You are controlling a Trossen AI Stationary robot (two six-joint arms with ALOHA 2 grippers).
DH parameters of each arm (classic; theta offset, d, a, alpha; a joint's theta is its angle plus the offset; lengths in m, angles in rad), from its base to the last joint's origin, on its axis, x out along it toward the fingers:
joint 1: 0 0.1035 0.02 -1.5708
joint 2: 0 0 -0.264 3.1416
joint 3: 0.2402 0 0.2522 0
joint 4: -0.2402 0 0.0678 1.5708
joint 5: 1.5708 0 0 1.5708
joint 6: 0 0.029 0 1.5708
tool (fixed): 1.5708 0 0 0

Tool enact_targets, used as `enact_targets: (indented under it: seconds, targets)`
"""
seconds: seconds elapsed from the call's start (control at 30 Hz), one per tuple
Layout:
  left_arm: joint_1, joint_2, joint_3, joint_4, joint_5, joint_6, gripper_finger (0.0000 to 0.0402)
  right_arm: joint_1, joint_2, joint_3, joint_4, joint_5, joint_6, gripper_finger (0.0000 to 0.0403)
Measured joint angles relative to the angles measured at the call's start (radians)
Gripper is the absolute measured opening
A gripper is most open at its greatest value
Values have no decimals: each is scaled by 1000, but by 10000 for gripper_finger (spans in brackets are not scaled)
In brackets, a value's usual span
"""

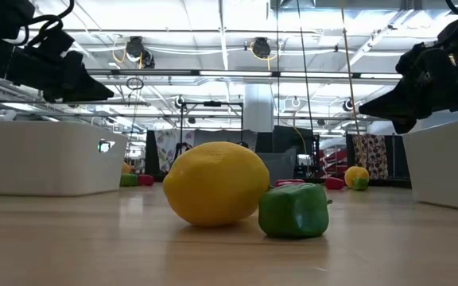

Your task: Sort produce into baskets

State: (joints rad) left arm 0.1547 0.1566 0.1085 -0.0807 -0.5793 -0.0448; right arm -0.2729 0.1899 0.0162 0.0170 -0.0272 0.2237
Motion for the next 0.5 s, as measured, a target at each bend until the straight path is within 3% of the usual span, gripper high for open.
enact_targets:
  seconds: [0.3, 0.5]
  targets:
    - [0, 0, 0, 5, 0, -8, 166, 0, 0, 0, 28, 0, 0, 0]
    - [0, 0, 0, 14, 50, -365, 166, 0, 0, 0, 181, 2, -16, 0]
